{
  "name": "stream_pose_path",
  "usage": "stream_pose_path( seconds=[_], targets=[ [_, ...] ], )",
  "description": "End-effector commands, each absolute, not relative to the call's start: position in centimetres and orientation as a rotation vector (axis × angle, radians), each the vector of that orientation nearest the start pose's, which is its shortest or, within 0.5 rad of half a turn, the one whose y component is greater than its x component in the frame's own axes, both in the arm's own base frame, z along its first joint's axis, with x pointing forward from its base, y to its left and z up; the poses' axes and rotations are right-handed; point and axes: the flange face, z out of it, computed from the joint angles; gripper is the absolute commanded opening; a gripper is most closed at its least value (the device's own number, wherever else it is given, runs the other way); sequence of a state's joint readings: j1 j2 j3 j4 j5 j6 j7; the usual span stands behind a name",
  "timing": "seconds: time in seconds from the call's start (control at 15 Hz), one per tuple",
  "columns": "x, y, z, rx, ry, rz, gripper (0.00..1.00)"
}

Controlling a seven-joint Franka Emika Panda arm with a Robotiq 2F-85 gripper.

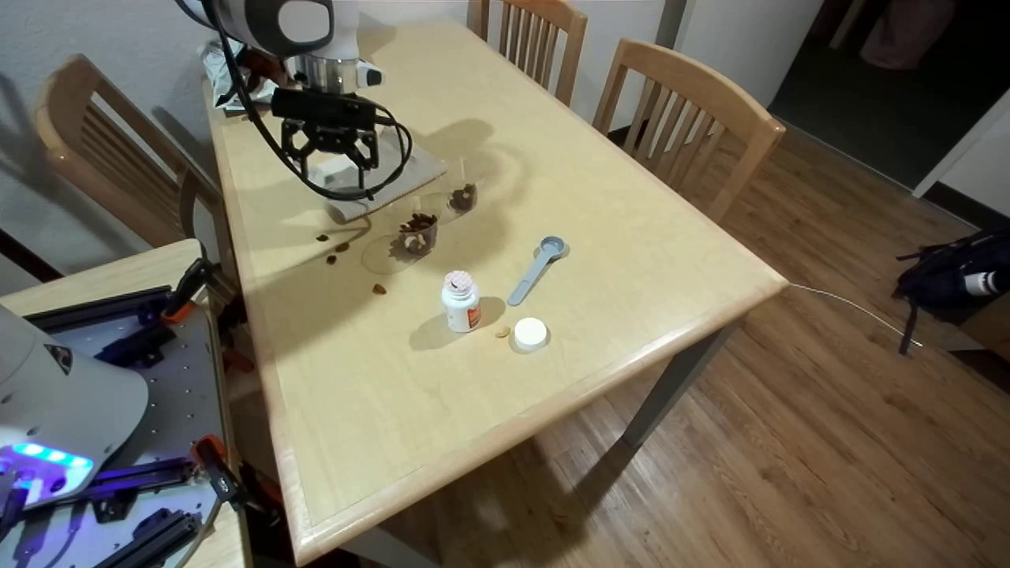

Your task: Move the towel to the right

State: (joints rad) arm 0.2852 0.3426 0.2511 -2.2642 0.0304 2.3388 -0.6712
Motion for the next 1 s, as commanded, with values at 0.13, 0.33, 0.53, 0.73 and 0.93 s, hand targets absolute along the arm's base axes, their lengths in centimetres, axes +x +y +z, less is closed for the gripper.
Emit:
stream_pose_path(
  seconds=[0.13,0.33,0.53,0.73,0.93],
  targets=[
    [42.2,25.5,18.9,-2.501,-1.663,0.392,1.00],
    [41.3,24.5,18.2,-2.531,-1.698,0.346,1.00],
    [40.7,23.5,17.1,-2.528,-1.741,0.291,1.00],
    [40.1,22.9,16.4,-2.524,-1.782,0.265,0.75],
    [39.7,22.7,16.6,-2.521,-1.791,0.252,0.60]
  ],
)
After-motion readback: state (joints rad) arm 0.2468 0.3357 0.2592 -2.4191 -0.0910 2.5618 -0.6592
